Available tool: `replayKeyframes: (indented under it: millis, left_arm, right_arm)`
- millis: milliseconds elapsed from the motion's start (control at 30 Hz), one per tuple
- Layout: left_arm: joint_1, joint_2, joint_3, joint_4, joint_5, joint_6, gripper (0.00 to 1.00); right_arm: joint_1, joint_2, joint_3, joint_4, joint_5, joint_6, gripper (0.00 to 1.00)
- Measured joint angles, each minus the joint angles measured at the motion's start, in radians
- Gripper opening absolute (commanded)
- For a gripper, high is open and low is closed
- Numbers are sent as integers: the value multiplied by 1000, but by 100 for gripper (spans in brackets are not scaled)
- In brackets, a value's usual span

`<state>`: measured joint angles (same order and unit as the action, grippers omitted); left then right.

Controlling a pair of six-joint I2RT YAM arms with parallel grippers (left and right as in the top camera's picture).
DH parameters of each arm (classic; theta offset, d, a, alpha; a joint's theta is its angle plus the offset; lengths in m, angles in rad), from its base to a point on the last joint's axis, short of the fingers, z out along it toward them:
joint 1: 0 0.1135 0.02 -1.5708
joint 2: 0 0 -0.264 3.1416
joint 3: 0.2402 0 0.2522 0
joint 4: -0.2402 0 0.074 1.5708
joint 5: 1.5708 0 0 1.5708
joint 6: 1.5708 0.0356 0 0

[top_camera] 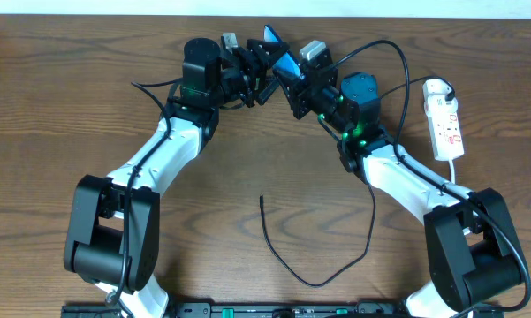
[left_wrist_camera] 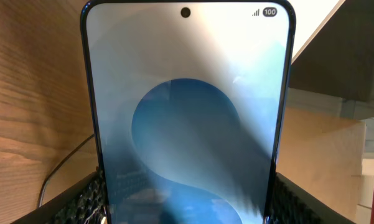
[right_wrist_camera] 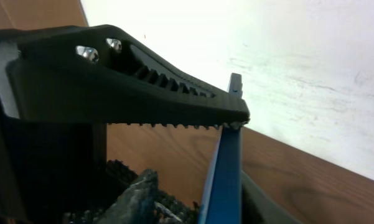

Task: Plug charger to phone and switch on socket
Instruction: 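Hold the phone with the right gripper and open the left gripper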

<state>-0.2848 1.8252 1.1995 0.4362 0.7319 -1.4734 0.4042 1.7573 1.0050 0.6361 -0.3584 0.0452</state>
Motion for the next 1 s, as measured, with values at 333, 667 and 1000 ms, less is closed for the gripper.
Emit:
replayKeyframes:
  millis: [333, 667, 1000]
  left_arm:
    - [0, 0, 0, 1, 0, 0, 7]
    - [-3, 0, 0, 2, -6, -7, 7]
    - [-1, -10, 3, 12, -24, -15, 7]
  right_arm:
    - [0, 0, 0, 2, 3, 3, 30]
    - [-1, 0, 0, 5, 27, 13, 2]
    - [-13, 14, -6, -8, 45, 11, 1]
